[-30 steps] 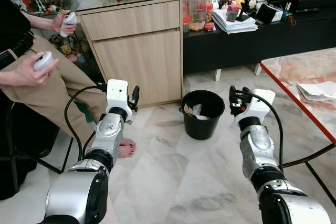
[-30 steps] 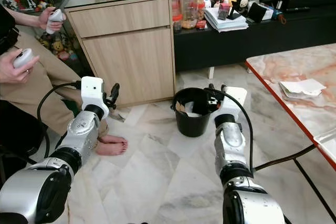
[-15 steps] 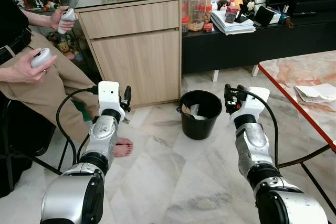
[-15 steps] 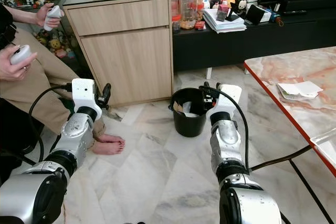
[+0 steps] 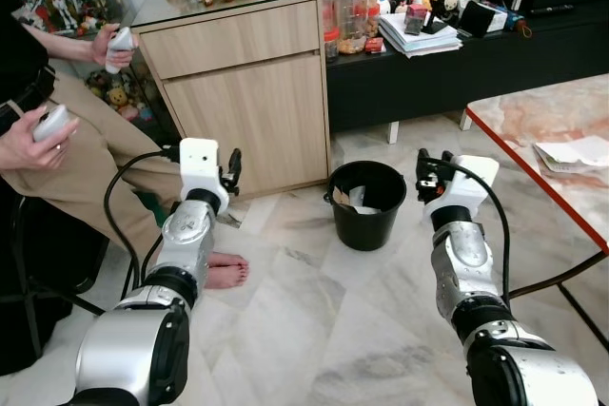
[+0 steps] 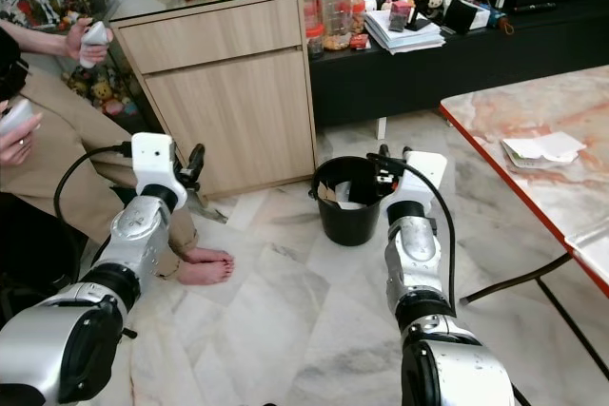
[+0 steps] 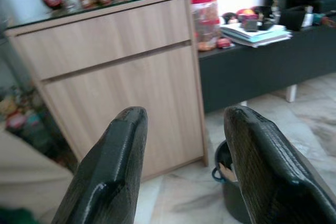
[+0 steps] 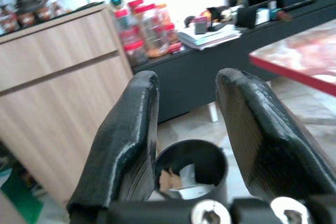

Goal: Picking trash to rubbish bin

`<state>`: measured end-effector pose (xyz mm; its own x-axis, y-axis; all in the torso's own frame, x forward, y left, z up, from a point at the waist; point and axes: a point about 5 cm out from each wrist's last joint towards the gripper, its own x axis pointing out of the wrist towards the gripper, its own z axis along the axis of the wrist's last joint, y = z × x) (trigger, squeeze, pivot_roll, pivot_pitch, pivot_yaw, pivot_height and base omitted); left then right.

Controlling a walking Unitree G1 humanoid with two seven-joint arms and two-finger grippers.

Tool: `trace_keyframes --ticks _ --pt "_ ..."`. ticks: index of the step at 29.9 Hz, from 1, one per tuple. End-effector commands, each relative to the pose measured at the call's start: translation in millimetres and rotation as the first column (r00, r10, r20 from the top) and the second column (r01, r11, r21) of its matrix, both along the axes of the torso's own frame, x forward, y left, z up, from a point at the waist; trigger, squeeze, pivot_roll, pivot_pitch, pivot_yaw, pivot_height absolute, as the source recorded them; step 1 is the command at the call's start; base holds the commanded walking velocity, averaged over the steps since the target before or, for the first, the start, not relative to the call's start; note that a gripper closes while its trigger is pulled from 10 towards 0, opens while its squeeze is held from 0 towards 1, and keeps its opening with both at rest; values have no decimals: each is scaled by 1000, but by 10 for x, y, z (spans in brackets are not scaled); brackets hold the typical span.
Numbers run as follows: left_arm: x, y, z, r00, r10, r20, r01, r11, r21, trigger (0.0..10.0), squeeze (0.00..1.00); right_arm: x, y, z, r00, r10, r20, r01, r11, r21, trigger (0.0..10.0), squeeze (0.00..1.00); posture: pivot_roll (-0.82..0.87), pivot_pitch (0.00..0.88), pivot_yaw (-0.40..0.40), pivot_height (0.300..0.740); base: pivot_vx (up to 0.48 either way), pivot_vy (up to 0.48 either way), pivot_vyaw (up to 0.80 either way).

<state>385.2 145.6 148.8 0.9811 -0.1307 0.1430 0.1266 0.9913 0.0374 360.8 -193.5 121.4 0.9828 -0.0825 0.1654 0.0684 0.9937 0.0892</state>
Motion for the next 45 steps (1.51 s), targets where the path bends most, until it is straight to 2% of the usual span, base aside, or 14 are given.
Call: trace_keyframes --ticks 1,6,9,13,19,33,42,45 --pt "25 -20 29 1000 -14 -11 14 1000 10 10000 0 -9 3 17 1000 -6 19 6 1000 -2 10000 0 -81 0 190 740 0 0 0" --pt "26 -46 34 1000 -22 -9 22 1000 10 10000 0 -20 15 -16 1000 -5 8 5 1000 -4 10000 0 -58 0 170 740 0 0 0" --pt "24 -43 34 1000 -29 -6 29 999 13 10000 0 -10 94 -34 1000 14 -3 -14 1000 1 10000 0 -42 0 163 740 0 0 0" --pt "20 -32 30 1000 -29 -5 29 999 15 10000 0 -8 121 -33 1000 20 -2 -20 1000 5 10000 0 -22 0 155 740 0 0 0" --pt "-37 125 -71 999 32 -15 -32 999 20 10000 0 -2 262 -80 999 45 -27 -44 999 22 10000 0 41 0 119 740 0 0 0" --pt "-82 183 -121 998 55 -3 -55 998 14 10000 0 -19 288 -113 998 56 -36 -55 998 31 10000 0 86 0 79 740 0 0 0" --pt "-140 150 -238 999 39 -29 -39 999 19 10000 0 -69 339 -190 997 68 -48 -66 997 43 10000 0 82 0 80 740 0 0 0" --pt "-157 137 -269 999 34 -34 -34 999 25 10000 0 -101 367 -252 995 80 -65 -77 996 51 10000 0 82 0 79 740 0 0 -800"
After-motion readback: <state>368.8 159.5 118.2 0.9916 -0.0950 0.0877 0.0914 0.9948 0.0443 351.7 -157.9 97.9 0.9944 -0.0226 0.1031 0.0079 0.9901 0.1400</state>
